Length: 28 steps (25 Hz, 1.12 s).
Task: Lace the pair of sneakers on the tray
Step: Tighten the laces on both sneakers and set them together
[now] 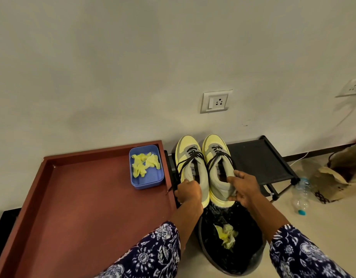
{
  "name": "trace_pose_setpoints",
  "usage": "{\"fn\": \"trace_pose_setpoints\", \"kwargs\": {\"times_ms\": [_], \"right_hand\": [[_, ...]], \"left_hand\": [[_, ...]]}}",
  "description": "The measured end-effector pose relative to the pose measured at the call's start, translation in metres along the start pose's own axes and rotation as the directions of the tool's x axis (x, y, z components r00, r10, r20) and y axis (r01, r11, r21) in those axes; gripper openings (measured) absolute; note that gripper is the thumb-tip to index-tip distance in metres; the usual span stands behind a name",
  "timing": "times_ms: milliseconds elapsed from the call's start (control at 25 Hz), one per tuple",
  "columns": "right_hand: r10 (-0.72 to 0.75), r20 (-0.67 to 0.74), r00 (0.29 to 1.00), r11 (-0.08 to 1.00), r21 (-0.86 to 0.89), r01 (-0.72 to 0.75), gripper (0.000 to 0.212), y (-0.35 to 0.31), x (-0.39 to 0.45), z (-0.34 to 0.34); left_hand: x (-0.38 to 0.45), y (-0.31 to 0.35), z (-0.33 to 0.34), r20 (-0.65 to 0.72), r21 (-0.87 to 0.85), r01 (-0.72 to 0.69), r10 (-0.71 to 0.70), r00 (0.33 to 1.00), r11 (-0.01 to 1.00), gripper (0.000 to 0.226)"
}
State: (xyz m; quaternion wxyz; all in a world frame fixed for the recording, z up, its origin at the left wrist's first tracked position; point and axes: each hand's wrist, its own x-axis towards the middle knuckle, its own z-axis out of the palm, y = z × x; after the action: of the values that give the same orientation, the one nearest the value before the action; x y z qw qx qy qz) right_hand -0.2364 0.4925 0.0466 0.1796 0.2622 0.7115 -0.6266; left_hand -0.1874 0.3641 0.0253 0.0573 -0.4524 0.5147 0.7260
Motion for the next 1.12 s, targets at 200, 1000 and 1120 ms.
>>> {"fn": "trace_pose_setpoints", "kwargs": {"times_ms": [200,1000,1120], "right_hand": [[0.015,0.011,1.000,1.000,-0.006,-0.015,0.056,0.010,0.024,-0.001],[0.034,0.027,0.999,0.997,-0.065,-0.032,0.051,0.029,0.072,-0.008],[0.032,0.036,0.999,0.995,-0.097,-0.029,0.052,0.029,0.074,-0.004]], "left_hand": [[0.045,-0.022,0.011,-0.110,0.061,-0.021,0.027,0.994,0.998,0.050],[0.050,-0.046,0.036,-0.169,-0.032,-0.048,0.042,0.985,0.998,0.031],[0.055,-0.050,0.034,-0.159,-0.034,-0.042,0.036,0.987,0.999,0.045]]}}
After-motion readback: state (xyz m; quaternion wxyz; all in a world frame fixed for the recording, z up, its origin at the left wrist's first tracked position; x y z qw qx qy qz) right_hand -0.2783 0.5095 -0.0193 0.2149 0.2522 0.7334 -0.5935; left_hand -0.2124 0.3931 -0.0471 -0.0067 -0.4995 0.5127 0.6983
